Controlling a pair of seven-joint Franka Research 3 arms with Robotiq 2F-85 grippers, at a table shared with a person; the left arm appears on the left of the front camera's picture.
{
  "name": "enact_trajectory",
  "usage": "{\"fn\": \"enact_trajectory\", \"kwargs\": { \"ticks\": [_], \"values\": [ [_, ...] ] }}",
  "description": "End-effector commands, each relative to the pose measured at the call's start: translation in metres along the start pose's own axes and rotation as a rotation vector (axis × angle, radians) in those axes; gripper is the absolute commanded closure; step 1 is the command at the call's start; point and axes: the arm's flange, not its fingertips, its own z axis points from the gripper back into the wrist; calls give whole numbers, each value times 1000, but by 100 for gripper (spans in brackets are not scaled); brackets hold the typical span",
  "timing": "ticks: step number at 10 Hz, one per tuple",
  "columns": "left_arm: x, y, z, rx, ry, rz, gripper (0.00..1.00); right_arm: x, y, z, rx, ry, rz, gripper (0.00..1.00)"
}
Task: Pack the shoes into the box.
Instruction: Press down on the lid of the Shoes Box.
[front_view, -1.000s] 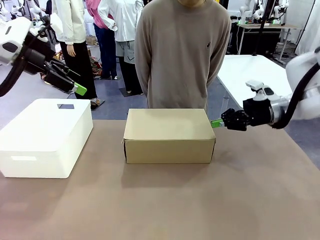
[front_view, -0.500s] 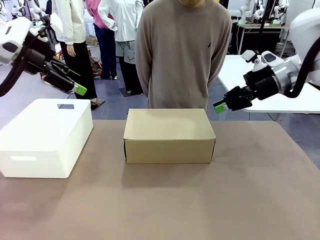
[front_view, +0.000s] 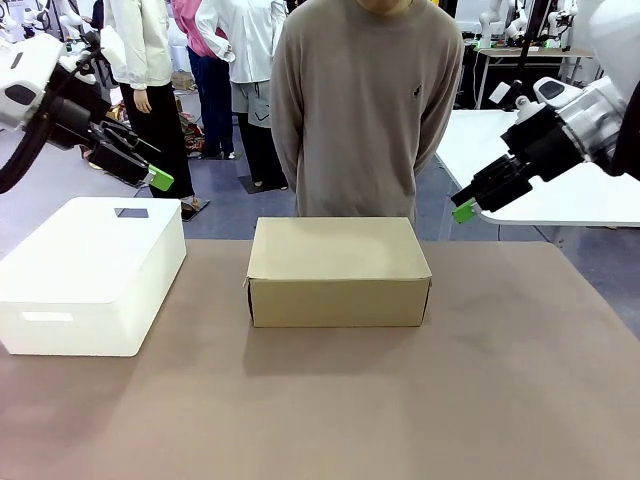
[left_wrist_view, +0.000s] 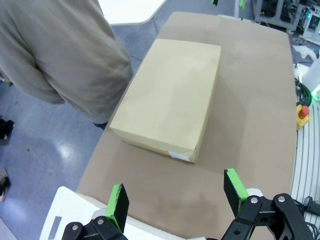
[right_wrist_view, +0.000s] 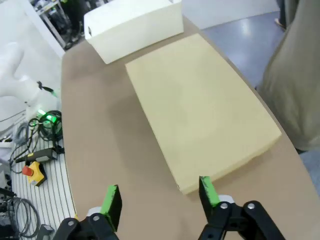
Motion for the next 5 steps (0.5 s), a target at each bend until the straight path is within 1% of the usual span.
{"fn": "enact_trajectory", "kwargs": {
  "ticks": [1,3,5],
  "values": [
    [0,0,0,-11,-17,-3,0,-4,15,6,-70,30,-46,0],
    [0,0,0,-11,-17,-3,0,-14,21,11,-112,34,-71,0],
    [0,0,0,-11,-17,-3,0,-20,33,17,-127,33,-74,0]
  ]
}}
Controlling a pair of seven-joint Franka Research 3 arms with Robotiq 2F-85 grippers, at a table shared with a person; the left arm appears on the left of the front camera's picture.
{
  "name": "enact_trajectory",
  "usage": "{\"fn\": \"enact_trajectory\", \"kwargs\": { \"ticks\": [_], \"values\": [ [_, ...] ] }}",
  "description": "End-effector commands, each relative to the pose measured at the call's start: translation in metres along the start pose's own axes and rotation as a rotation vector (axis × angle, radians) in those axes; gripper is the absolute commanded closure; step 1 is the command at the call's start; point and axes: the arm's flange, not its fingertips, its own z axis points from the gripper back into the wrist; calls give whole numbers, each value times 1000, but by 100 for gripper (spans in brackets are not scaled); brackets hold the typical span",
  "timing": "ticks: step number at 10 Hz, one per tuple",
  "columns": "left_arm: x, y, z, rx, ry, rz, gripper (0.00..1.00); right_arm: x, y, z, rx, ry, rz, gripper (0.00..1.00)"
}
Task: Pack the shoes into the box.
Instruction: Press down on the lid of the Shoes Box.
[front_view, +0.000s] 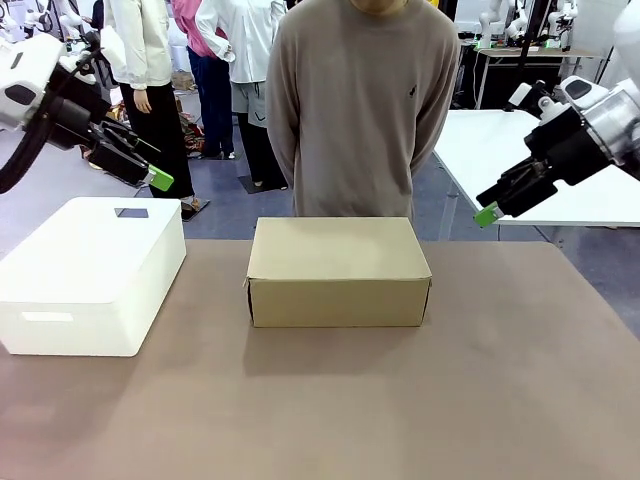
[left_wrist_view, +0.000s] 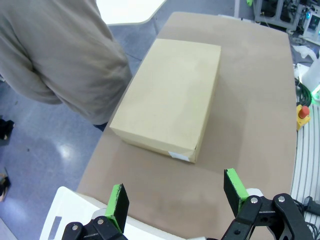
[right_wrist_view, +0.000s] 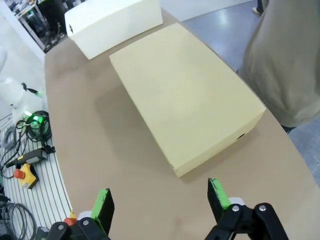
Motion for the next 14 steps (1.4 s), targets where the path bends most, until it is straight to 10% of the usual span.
{"fn": "enact_trajectory", "kwargs": {
  "ticks": [1,5,10,14],
  "values": [
    [0,0,0,-11,-17,-3,0,-5,17,4,-39,15,-23,0],
    [0,0,0,0,0,0,0,-6,11,5,-19,-8,5,0],
    [43,-11,-16,63,37,192,96,-6,11,5,-19,-8,5,0],
    [44,-7,-42,45,56,271,100,-8,17,7,-23,-19,7,0]
  ]
}}
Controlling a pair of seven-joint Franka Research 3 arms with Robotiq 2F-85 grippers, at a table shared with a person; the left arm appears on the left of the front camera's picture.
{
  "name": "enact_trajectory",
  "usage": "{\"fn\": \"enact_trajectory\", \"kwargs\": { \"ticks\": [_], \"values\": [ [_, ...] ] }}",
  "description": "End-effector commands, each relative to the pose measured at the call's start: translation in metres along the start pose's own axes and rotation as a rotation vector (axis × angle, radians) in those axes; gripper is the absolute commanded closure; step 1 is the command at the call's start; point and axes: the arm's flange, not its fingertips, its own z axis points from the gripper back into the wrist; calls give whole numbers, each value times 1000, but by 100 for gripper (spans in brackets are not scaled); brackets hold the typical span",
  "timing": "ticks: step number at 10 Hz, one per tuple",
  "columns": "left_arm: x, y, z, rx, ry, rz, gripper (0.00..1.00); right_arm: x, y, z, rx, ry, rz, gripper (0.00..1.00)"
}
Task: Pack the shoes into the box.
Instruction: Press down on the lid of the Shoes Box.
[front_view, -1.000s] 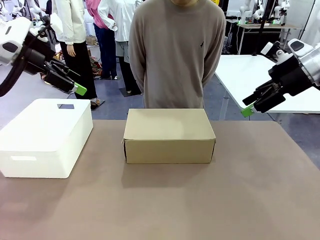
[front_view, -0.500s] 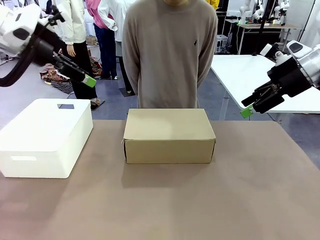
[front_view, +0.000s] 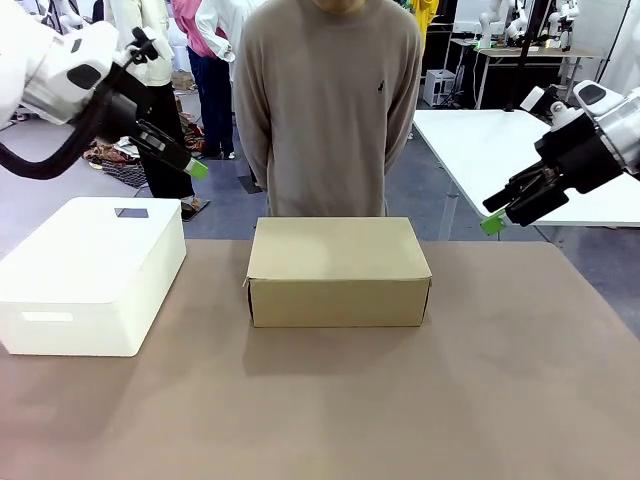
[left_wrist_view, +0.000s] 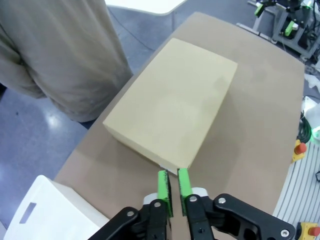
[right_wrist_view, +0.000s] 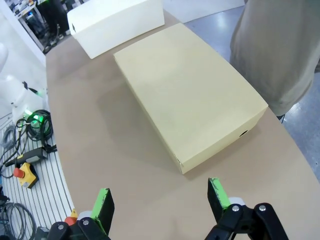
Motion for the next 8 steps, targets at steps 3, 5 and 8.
{"fn": "enact_trajectory", "kwargs": {
  "ticks": [3,5,8],
  "values": [
    [14,6,-27,-8,33,64,100,16,19,9,-128,25,-23,0],
    [15,11,-42,-17,54,74,100,21,28,11,-160,46,-21,0],
    [20,20,-66,-42,90,82,100,27,42,17,-214,53,-21,0]
  ]
}}
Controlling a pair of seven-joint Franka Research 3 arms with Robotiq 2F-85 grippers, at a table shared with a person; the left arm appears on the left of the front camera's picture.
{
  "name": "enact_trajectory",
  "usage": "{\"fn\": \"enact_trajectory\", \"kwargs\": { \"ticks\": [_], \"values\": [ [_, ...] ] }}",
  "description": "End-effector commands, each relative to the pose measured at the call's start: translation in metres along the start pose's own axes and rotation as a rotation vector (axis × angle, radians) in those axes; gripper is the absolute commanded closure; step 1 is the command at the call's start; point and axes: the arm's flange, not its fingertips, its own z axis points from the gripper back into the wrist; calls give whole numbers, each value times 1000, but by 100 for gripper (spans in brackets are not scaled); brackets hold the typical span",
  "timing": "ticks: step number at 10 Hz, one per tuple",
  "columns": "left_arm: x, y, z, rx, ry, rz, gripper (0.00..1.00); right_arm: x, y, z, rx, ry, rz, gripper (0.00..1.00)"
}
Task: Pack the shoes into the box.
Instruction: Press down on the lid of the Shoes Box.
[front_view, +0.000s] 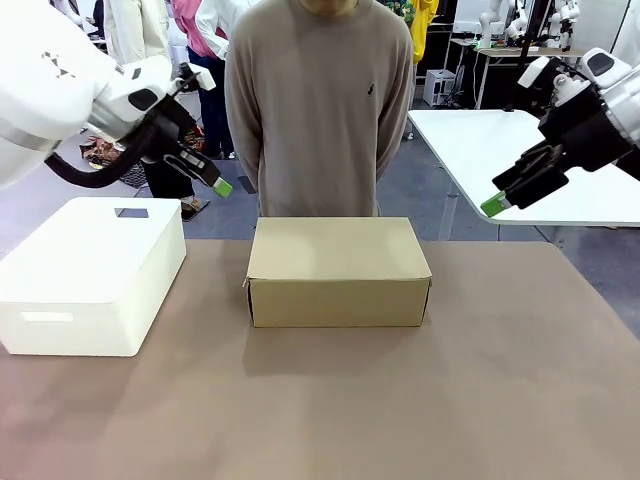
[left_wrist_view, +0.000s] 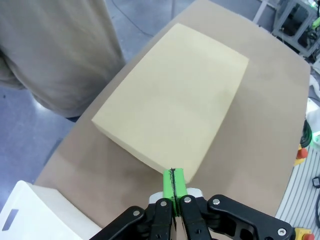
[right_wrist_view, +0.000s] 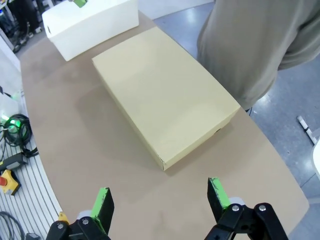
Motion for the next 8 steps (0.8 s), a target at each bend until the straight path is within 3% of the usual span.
{"fn": "enact_trajectory", "kwargs": {
  "ticks": [1,3,6,8],
  "values": [
    [10,4,-11,-21,17,19,100,0,11,0,-37,6,-30,0],
    [17,9,-27,-6,24,-14,100,2,4,2,-12,2,-2,0],
    [41,15,-57,-7,112,-94,100,2,4,2,-12,2,-2,0],
    [55,14,-80,-35,225,-182,100,2,4,2,-12,2,-2,0]
  ]
}}
